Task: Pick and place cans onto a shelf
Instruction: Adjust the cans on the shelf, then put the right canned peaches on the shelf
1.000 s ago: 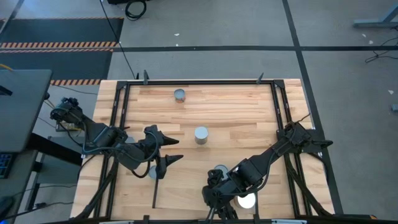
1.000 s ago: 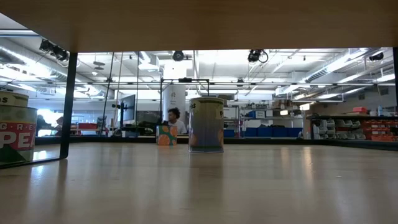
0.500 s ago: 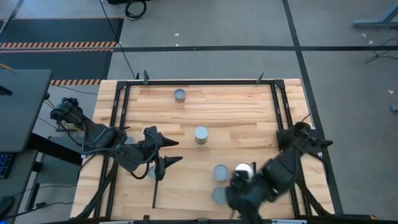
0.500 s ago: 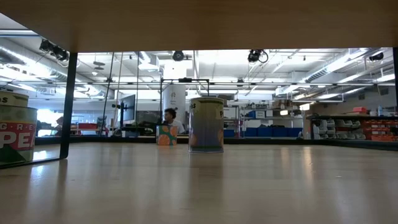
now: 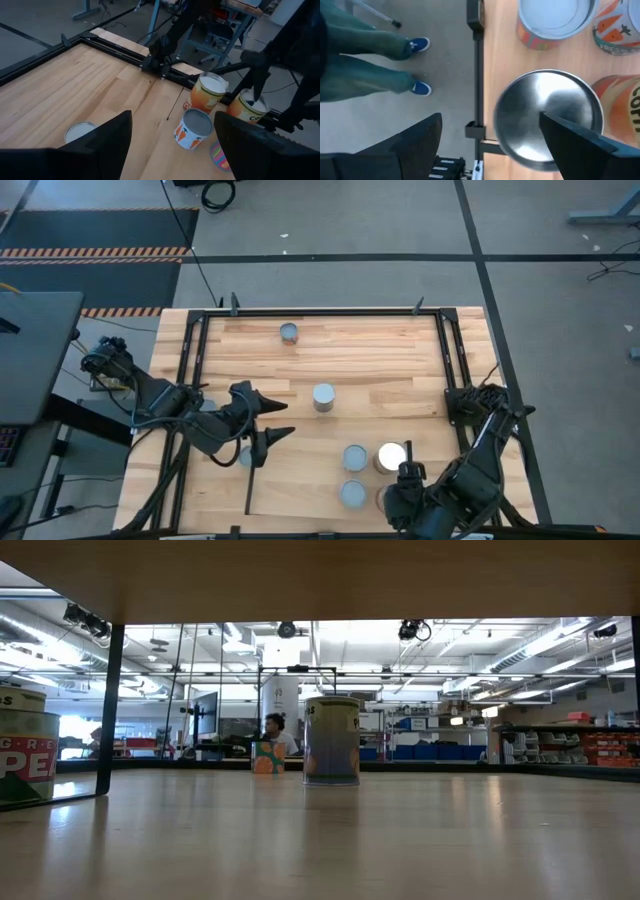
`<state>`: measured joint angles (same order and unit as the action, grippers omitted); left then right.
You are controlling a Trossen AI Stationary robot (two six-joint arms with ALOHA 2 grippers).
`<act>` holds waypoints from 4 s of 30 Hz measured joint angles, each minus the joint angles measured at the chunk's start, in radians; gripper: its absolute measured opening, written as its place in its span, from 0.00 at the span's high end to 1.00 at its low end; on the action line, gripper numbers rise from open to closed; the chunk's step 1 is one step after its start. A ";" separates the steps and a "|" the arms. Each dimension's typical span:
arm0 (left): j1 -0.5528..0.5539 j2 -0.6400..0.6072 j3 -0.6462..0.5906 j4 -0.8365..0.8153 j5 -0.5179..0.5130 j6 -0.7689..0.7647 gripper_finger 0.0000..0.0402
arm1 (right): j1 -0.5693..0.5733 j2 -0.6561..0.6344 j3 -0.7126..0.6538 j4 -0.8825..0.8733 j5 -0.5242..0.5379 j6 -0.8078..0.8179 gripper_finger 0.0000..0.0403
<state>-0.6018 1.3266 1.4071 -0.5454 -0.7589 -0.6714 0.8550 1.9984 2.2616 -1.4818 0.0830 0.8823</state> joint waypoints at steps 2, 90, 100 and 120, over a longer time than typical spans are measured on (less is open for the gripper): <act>0.000 0.000 0.000 0.013 0.000 0.005 0.29 | -0.010 -0.004 -0.020 0.009 -0.016 -0.014 0.14; -0.151 -0.242 0.000 -0.600 -0.139 -0.021 0.29 | -0.886 0.271 -0.092 0.161 0.024 -0.853 0.01; 0.013 -0.241 0.000 -0.553 -0.138 0.125 0.29 | -0.927 0.275 -0.156 0.138 -0.123 -0.883 0.01; 0.294 -0.276 0.000 -0.410 0.015 0.563 0.29 | -0.908 0.265 -0.191 0.129 -0.122 -0.707 0.24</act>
<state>-0.3080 1.0510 1.4067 -0.9554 -0.7438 -0.1084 -0.0527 2.2634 2.0711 -1.3530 -0.0389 0.1757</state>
